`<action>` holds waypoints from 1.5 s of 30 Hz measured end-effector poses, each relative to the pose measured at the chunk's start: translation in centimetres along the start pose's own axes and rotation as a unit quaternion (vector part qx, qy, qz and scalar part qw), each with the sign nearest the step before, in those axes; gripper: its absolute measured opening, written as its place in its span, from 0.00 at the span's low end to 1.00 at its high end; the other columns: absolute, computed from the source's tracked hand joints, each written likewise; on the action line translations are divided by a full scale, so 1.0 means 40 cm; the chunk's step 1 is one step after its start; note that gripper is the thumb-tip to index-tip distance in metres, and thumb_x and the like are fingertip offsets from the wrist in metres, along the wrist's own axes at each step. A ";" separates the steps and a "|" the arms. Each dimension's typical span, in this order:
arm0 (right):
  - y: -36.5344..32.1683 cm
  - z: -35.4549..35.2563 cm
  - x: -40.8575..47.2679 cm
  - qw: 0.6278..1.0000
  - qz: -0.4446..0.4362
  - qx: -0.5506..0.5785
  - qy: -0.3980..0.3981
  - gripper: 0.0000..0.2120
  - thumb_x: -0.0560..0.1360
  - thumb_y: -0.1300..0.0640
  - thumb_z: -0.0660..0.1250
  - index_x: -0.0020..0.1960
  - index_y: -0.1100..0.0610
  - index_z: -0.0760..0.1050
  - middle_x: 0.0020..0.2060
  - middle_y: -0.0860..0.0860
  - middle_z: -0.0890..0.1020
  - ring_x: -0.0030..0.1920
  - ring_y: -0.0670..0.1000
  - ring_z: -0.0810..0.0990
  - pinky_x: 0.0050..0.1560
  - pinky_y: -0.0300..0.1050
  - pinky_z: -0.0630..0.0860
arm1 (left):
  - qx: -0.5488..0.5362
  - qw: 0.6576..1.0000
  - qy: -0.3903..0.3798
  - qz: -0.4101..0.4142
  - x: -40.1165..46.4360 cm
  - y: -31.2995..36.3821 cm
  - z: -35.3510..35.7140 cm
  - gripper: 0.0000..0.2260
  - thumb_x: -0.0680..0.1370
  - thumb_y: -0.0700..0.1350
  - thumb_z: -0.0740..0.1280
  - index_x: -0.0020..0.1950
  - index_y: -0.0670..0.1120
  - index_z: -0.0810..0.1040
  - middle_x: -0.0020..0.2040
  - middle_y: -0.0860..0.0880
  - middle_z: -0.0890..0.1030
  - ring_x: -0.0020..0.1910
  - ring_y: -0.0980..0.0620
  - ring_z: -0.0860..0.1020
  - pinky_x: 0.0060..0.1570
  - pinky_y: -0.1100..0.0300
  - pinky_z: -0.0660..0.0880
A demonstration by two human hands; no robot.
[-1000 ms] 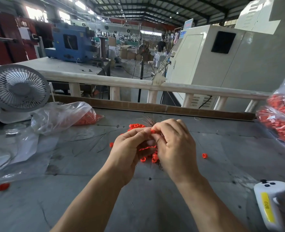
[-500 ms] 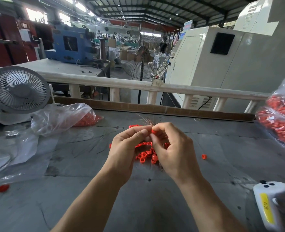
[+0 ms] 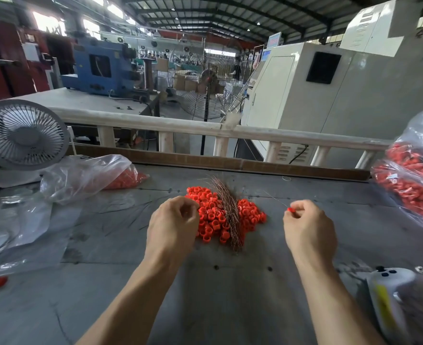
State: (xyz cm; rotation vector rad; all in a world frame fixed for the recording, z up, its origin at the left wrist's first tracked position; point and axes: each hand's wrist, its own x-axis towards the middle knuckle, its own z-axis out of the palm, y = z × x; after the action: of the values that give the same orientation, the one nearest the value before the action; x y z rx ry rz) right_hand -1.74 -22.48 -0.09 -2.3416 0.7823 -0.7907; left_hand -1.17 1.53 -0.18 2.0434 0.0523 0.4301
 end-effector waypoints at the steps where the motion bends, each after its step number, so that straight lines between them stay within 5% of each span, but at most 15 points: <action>1: 0.012 0.001 0.007 0.999 0.014 -0.030 -0.006 0.07 0.77 0.55 0.69 0.54 0.50 0.82 0.49 0.57 0.86 0.53 0.63 0.82 0.51 0.52 0.78 | 0.035 0.999 0.004 0.012 0.001 -0.003 0.001 0.07 0.78 0.46 0.67 0.48 0.56 0.84 0.46 0.59 0.83 0.49 0.55 0.80 0.48 0.58 0.75; 5: 0.031 0.006 0.015 0.990 0.021 -0.131 -0.036 0.08 0.76 0.56 0.69 0.54 0.50 0.83 0.55 0.57 0.82 0.58 0.63 0.77 0.58 0.51 0.73 | 0.173 0.984 -0.023 0.038 0.003 -0.015 0.005 0.09 0.79 0.50 0.68 0.58 0.56 0.83 0.57 0.53 0.80 0.60 0.49 0.76 0.61 0.53 0.71; 11: 0.020 0.003 0.010 0.984 -0.002 -0.170 -0.061 0.14 0.75 0.51 0.72 0.60 0.49 0.80 0.61 0.56 0.78 0.63 0.61 0.74 0.62 0.52 0.69 | 0.246 0.966 -0.054 0.059 -0.003 -0.024 0.006 0.11 0.78 0.55 0.69 0.60 0.57 0.80 0.59 0.52 0.76 0.61 0.47 0.73 0.60 0.53 0.69; 16: -0.058 0.020 -0.045 0.986 -0.102 0.057 -0.119 0.05 0.74 0.49 0.74 0.42 0.49 0.81 0.39 0.43 0.85 0.44 0.51 0.84 0.43 0.43 0.76 | 0.254 0.964 -0.045 0.070 -0.003 -0.020 0.004 0.13 0.79 0.56 0.69 0.63 0.57 0.79 0.60 0.52 0.76 0.63 0.48 0.72 0.61 0.53 0.68; 22: -0.068 0.047 -0.087 0.967 -0.140 0.019 -0.211 0.14 0.72 0.38 0.75 0.38 0.46 0.80 0.33 0.41 0.82 0.37 0.40 0.79 0.33 0.39 0.67 | 0.310 0.949 -0.027 0.058 -0.003 -0.027 -0.009 0.16 0.77 0.58 0.71 0.61 0.53 0.78 0.58 0.50 0.75 0.60 0.46 0.74 0.57 0.53 0.71; 29: -0.081 0.040 -0.098 0.971 -0.191 0.003 -0.143 0.09 0.78 0.46 0.72 0.42 0.50 0.79 0.37 0.44 0.83 0.40 0.50 0.81 0.37 0.42 0.69 | 0.243 0.968 -0.048 0.042 -0.006 -0.042 -0.001 0.10 0.77 0.52 0.72 0.55 0.51 0.78 0.52 0.52 0.76 0.55 0.47 0.77 0.52 0.52 0.75; 35: -0.115 0.018 -0.101 0.954 -0.293 0.013 0.055 0.05 0.76 0.53 0.74 0.41 0.51 0.84 0.40 0.48 0.81 0.44 0.55 0.79 0.39 0.44 0.72 | 0.222 0.973 -0.035 0.057 -0.007 -0.040 0.002 0.05 0.77 0.50 0.70 0.51 0.52 0.78 0.50 0.55 0.77 0.52 0.50 0.77 0.51 0.52 0.76; 39: -0.132 0.012 -0.115 0.921 -0.339 0.116 0.149 0.04 0.76 0.55 0.72 0.43 0.52 0.83 0.44 0.48 0.82 0.44 0.53 0.80 0.42 0.47 0.78 | 0.214 0.974 -0.029 0.064 -0.008 -0.040 0.001 0.04 0.77 0.48 0.71 0.50 0.52 0.77 0.48 0.55 0.78 0.50 0.50 0.77 0.49 0.52 0.75; 42: -0.132 0.013 -0.113 0.898 -0.347 0.227 0.150 0.01 0.77 0.60 0.71 0.47 0.57 0.81 0.47 0.50 0.83 0.41 0.51 0.81 0.39 0.44 0.80 | 0.211 0.975 -0.025 0.060 -0.009 -0.036 0.001 0.04 0.77 0.47 0.70 0.49 0.52 0.77 0.47 0.55 0.78 0.49 0.50 0.76 0.48 0.53 0.74; 45: -0.130 0.014 -0.114 0.894 -0.249 0.350 0.129 0.01 0.77 0.62 0.70 0.47 0.59 0.77 0.48 0.54 0.85 0.43 0.49 0.86 0.36 0.44 0.83 | 0.197 0.979 -0.008 0.044 -0.006 -0.028 0.001 0.03 0.77 0.48 0.69 0.49 0.53 0.76 0.46 0.56 0.78 0.48 0.51 0.75 0.44 0.54 0.70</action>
State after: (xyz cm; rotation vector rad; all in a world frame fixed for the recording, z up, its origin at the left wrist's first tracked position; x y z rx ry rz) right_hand -2.56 -15.72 1.28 -1.7824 -0.0628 -1.3524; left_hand -1.23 1.99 -1.23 2.4456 0.0400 0.4874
